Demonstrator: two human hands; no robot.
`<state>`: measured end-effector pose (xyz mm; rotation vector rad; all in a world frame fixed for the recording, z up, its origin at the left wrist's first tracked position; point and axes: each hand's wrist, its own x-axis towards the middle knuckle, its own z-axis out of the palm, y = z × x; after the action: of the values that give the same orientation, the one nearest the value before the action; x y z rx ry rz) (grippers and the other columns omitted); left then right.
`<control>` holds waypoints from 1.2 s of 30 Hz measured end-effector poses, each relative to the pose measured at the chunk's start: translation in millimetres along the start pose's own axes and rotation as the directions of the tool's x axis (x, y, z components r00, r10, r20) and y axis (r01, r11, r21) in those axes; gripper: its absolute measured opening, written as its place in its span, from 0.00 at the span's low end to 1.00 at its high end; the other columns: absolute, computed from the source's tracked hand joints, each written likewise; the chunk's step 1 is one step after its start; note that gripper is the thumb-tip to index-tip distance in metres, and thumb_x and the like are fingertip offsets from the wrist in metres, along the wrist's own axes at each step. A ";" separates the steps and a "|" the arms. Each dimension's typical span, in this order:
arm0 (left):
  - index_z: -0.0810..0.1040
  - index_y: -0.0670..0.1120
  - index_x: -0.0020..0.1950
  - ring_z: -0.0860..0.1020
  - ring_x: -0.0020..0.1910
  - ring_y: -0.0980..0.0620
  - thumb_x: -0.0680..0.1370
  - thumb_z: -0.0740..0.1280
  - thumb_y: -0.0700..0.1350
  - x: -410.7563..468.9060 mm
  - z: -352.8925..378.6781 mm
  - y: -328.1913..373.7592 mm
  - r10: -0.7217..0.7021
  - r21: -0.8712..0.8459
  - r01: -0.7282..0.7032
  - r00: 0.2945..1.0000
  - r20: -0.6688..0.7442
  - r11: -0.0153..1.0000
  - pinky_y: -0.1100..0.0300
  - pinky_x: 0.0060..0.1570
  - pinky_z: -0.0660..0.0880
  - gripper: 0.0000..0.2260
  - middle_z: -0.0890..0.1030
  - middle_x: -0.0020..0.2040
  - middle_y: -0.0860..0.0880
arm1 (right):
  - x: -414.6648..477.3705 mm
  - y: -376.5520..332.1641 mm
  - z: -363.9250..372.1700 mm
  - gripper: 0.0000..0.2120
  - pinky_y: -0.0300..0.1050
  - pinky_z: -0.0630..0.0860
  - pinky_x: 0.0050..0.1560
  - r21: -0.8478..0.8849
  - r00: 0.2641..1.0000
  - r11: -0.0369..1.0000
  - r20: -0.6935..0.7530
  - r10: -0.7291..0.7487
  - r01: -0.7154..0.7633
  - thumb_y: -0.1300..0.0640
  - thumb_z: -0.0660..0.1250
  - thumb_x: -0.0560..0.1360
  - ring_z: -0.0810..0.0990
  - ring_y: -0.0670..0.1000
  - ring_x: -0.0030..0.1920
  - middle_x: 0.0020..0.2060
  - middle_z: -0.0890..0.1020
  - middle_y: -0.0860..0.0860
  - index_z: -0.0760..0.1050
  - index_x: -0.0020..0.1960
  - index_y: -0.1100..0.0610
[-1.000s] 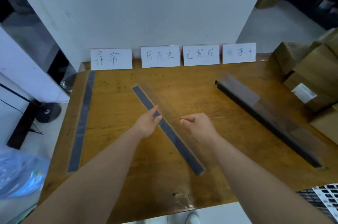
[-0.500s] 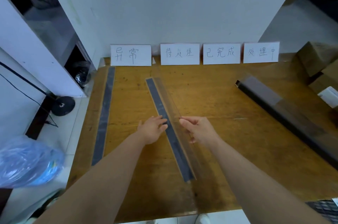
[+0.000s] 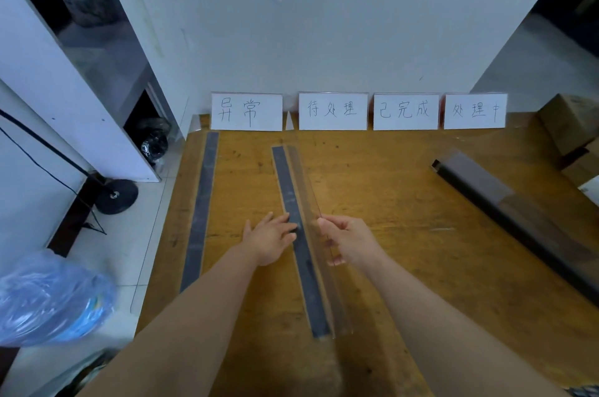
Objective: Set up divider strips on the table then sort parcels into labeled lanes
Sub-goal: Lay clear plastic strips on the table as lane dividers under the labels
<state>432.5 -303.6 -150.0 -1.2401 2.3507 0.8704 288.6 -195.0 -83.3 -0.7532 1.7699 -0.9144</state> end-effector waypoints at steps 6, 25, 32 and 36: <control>0.60 0.59 0.78 0.45 0.80 0.49 0.84 0.49 0.56 17.3 -6.9 -10.9 0.019 0.018 -0.018 1.000 -0.020 1.000 0.35 0.74 0.41 0.21 0.50 0.81 0.57 | 12.2 -9.8 11.4 0.15 0.41 0.80 0.34 0.011 1.000 1.000 -0.008 -0.016 0.016 0.52 0.63 0.80 0.80 0.46 0.44 0.44 0.80 0.46 0.75 0.65 0.51; 0.55 0.58 0.79 0.46 0.79 0.51 0.80 0.64 0.54 26.3 -18.1 -39.4 0.120 0.112 -0.109 0.988 -0.099 0.988 0.42 0.76 0.44 0.29 0.49 0.81 0.56 | 32.7 -18.6 33.1 0.16 0.41 0.81 0.35 0.061 1.000 0.998 -0.011 0.000 0.001 0.51 0.64 0.79 0.81 0.49 0.46 0.48 0.81 0.48 0.75 0.66 0.51; 0.55 0.58 0.79 0.46 0.79 0.51 0.79 0.65 0.55 28.4 -10.8 -44.5 0.149 0.075 -0.138 0.974 -0.169 0.988 0.44 0.76 0.41 0.31 0.49 0.81 0.56 | 34.4 -19.2 33.7 0.17 0.39 0.80 0.34 0.063 1.000 0.998 -0.006 -0.004 0.004 0.51 0.64 0.79 0.81 0.49 0.46 0.48 0.81 0.48 0.74 0.67 0.51; 0.54 0.56 0.80 0.45 0.79 0.51 0.79 0.65 0.54 30.6 -13.5 -45.8 0.157 0.061 -0.149 0.976 -0.152 0.987 0.45 0.76 0.41 0.32 0.48 0.81 0.55 | 36.3 -20.8 33.8 0.18 0.42 0.81 0.36 0.078 1.000 0.997 -0.001 0.002 -0.002 0.51 0.64 0.79 0.81 0.50 0.48 0.49 0.81 0.49 0.74 0.67 0.51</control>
<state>453.1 -351.1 -173.1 -1.1582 2.6050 0.7817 309.8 -243.8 -91.2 -0.7001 1.7255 -0.9773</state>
